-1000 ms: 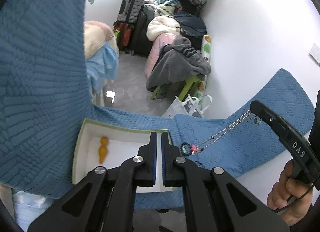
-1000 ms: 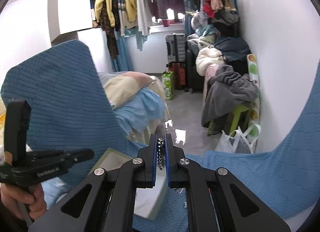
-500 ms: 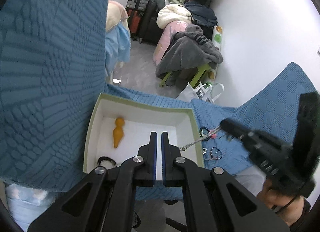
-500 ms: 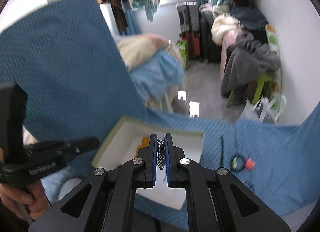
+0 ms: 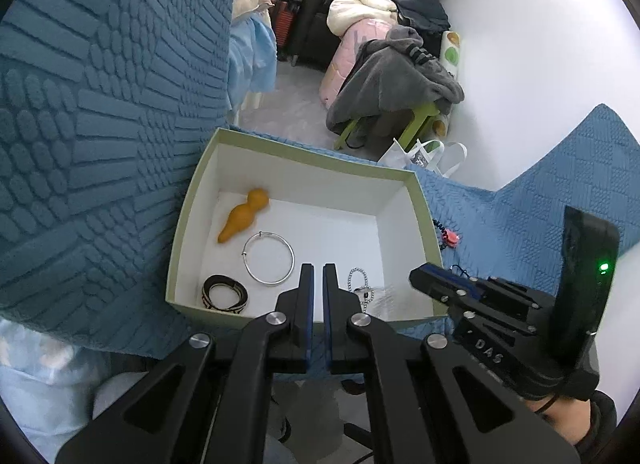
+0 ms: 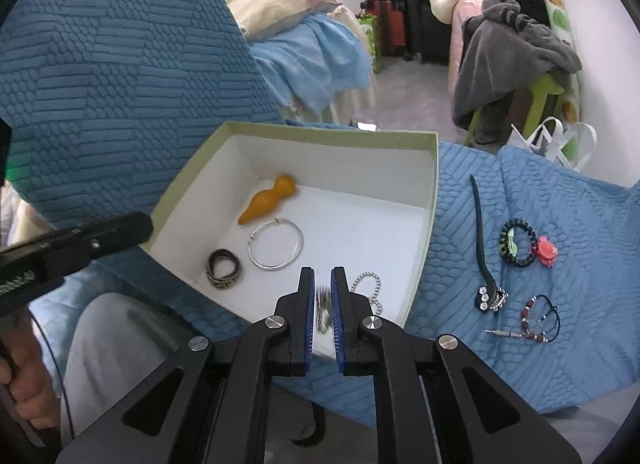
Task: Organize jewelry
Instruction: 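Open the left gripper to drop the hoop in the box while the right lowers and releases the chain, then withdraw both open grippers from the box toward the remaining jewelry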
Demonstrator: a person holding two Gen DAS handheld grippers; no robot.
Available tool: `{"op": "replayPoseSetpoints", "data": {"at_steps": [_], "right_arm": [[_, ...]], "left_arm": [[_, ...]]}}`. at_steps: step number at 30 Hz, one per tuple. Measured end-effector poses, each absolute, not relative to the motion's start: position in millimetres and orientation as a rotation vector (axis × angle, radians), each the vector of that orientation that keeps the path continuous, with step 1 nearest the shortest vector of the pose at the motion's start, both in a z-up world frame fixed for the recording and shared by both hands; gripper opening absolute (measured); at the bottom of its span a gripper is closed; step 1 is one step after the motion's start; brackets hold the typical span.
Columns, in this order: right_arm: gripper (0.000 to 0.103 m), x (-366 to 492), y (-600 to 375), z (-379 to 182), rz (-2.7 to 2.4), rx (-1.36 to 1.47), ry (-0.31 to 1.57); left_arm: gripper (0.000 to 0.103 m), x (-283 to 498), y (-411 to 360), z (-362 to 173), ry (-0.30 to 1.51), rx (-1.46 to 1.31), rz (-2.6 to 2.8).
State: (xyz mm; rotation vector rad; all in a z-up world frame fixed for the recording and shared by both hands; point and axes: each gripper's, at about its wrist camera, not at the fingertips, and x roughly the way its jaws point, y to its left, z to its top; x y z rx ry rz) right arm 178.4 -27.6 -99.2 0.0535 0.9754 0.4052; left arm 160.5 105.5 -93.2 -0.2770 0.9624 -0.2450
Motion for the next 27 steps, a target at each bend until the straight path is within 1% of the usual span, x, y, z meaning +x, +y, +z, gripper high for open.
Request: {"op": "replayPoseSetpoints", "data": {"at_steps": [1, 2, 3, 9, 11, 13, 16, 18, 21, 23, 25, 27], "right_arm": [[0.012, 177, -28, -93, 0.406, 0.046, 0.960], [0.018, 177, -27, -87, 0.405, 0.041, 0.945], [0.020, 176, -28, -80, 0.410, 0.042, 0.925], [0.021, 163, -38, -25, 0.428, 0.050, 0.783], [0.021, 160, -42, -12, 0.425, 0.049, 0.750], [0.021, 155, -48, 3, 0.419, 0.041, 0.716], [0.021, 146, -59, 21, 0.408, 0.029, 0.674], [0.021, 142, -68, 30, 0.396, 0.022, 0.651], [0.021, 137, -81, 38, 0.372, 0.015, 0.627], [0.021, 135, -92, 41, 0.353, 0.020, 0.615], [0.021, 133, -104, 42, 0.338, 0.027, 0.607], [0.021, 129, -112, 42, 0.319, 0.023, 0.599]], "left_arm": [[0.003, 159, 106, -91, 0.957, -0.277, -0.242], [0.003, 160, 106, -88, 0.952, -0.277, -0.240], [0.003, 160, 105, -84, 0.944, -0.280, -0.238], [0.008, 155, 103, -59, 0.892, -0.277, -0.238], [0.012, 152, 99, -48, 0.870, -0.270, -0.244], [0.023, 150, 95, -38, 0.846, -0.275, -0.246], [0.034, 145, 85, -23, 0.808, -0.275, -0.252], [0.038, 143, 77, -15, 0.792, -0.259, -0.261], [0.048, 143, 63, -7, 0.774, -0.237, -0.268], [0.050, 144, 55, -4, 0.765, -0.228, -0.278], [0.055, 144, 46, -2, 0.759, -0.221, -0.286], [0.058, 144, 37, -2, 0.751, -0.210, -0.290]]}}
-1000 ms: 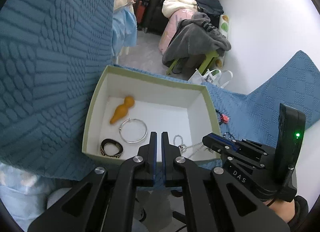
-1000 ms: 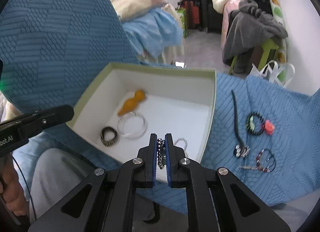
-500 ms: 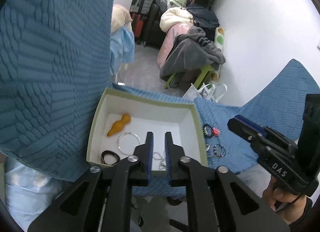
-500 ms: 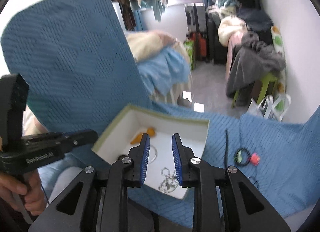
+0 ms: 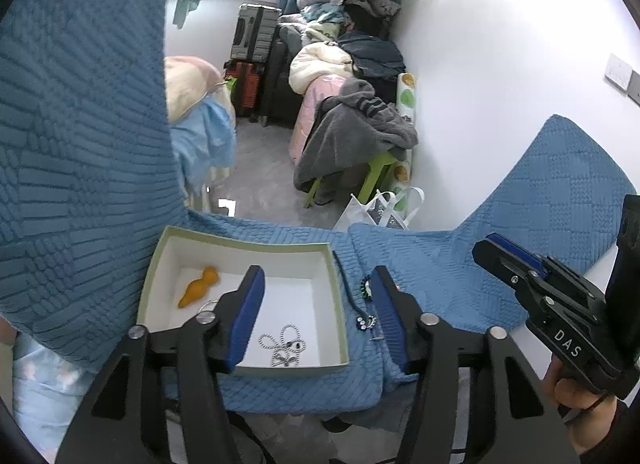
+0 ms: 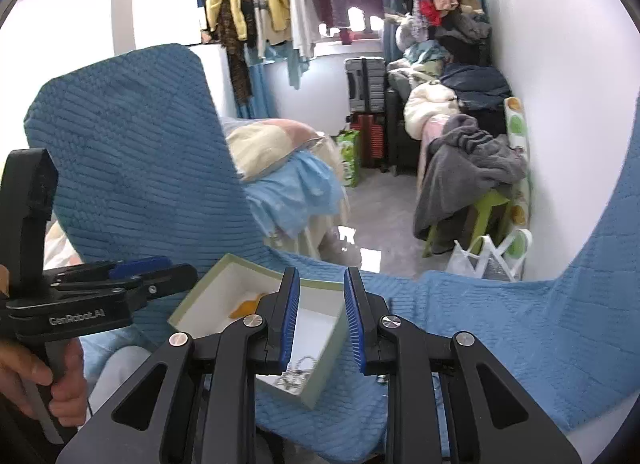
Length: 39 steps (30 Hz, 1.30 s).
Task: Organize jewelry
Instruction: 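Withdraw both open grippers from the box toward the remaining jewelry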
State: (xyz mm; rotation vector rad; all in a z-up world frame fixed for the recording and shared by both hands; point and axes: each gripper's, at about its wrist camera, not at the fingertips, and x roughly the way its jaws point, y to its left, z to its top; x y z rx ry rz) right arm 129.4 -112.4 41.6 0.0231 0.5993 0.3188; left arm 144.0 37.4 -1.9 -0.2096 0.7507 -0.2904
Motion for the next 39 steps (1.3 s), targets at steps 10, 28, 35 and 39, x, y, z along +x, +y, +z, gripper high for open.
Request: {"op": "replayPoseSetpoints", "data": {"at_steps": [10, 28, 35, 39], "right_arm": [[0.021, 123, -152, 24, 0.252, 0.009, 0.596], [0.021, 112, -211, -57, 0.139, 0.041, 0.655], [0.021, 121, -231, -103, 0.124, 0.090, 0.727], [0.021, 136, -237, -129, 0.155, 0.127, 0.790]], "left_arm": [[0.064, 147, -1, -10, 0.742, -0.192, -0.318], [0.064, 155, -59, -62, 0.819, -0.194, -0.385], [0.055, 165, -85, -94, 0.887, -0.186, -0.417], [0.046, 170, -102, -115, 0.932, -0.159, -0.430]]}}
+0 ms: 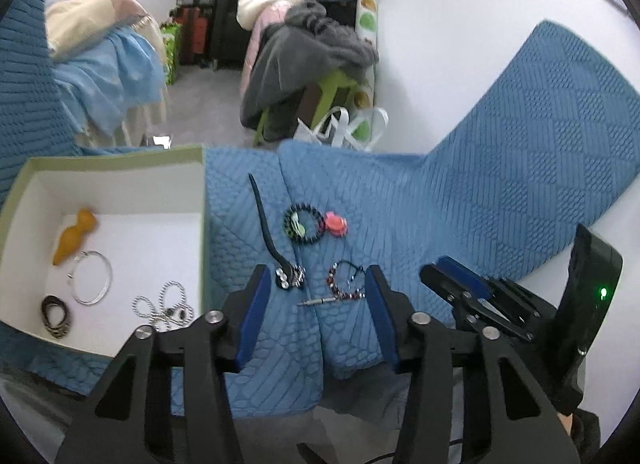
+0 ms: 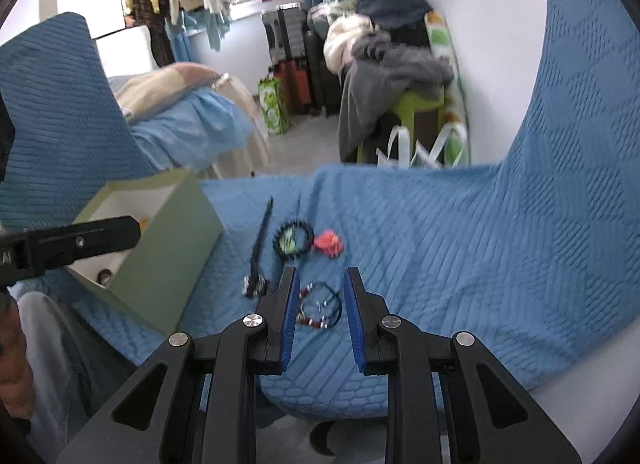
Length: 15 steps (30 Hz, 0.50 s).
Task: Organize jewelry
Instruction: 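Withdraw both open grippers from the box toward the remaining jewelry, then grasp the black rhinestone hair clip with the left gripper while the right grasps the red bead bracelet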
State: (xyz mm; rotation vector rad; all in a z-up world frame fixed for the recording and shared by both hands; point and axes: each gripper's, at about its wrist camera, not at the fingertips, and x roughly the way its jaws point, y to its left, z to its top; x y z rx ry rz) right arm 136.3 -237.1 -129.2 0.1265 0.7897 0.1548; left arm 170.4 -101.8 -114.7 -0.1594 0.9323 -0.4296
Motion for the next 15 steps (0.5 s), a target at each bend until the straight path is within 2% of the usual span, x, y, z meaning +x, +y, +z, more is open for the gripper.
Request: {"op": "replayPoseSetpoints", "data": {"at_steps": [4, 15], "right_arm": [[0.021, 155, -238, -151, 0.186, 0.119, 0.850], [0.021, 185, -249, -208, 0.233, 0.128, 1.012]], "left_arm": [[0.038, 178, -113, -135, 0.969, -0.155, -0.443], [0.034, 200, -127, -178, 1.042, -0.147, -0.419]]}}
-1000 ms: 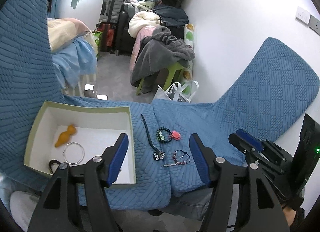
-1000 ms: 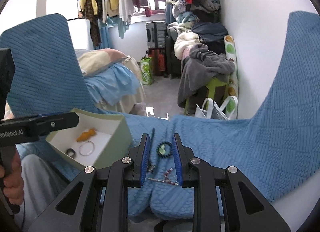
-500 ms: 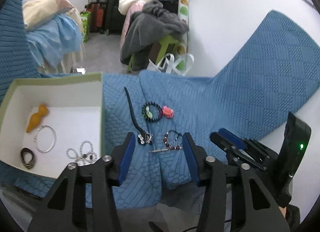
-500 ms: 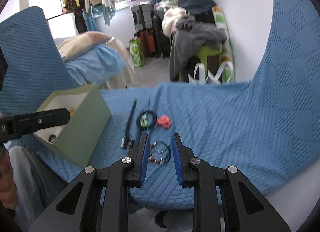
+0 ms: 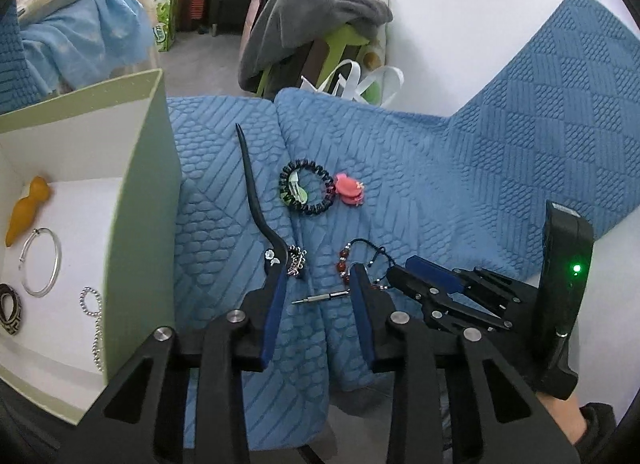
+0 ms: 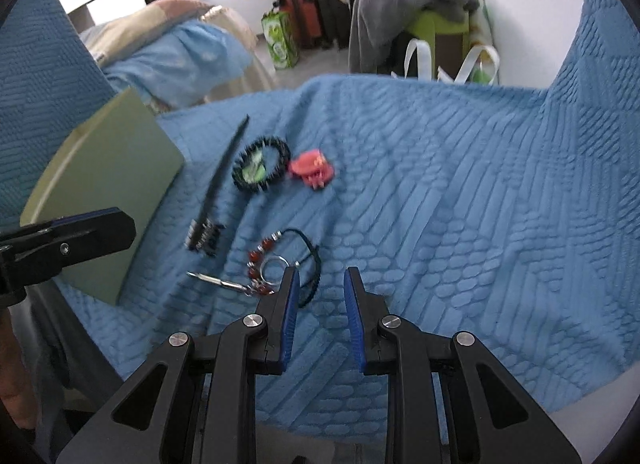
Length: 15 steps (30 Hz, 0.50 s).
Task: Organize jewelry
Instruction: 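Grasp the black rhinestone hair clip with the left gripper while the right grasps the red bead bracelet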
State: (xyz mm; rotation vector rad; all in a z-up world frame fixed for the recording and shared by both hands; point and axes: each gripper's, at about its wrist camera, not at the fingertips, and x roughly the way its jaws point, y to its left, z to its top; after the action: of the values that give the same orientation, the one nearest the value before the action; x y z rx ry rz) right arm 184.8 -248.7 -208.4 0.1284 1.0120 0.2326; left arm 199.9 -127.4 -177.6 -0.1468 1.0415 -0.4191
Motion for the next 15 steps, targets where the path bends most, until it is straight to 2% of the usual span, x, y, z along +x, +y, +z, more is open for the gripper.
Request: {"op": "replayPoseSetpoints", "data": {"at_steps": [8, 9, 11, 15], "right_arm": [[0.020, 189, -237, -218, 0.257, 0.080, 1.028], [0.018, 189, -236, -217, 0.249, 0.064, 1.022], [0.007, 189, -234, -217, 0.259, 0.065, 1.023], [0.003, 189, -236, -216, 0.237, 0.069, 1.019]], "left_arm": [[0.034, 204, -137, -192, 1.054, -0.102, -0.393], [0.034, 205, -137, -193, 1.054, -0.100, -0.386], [0.034, 208, -138, -196, 1.060, -0.110, -0.389], [0.034, 211, -140, -201, 1.071, -0.111, -0.370]]}}
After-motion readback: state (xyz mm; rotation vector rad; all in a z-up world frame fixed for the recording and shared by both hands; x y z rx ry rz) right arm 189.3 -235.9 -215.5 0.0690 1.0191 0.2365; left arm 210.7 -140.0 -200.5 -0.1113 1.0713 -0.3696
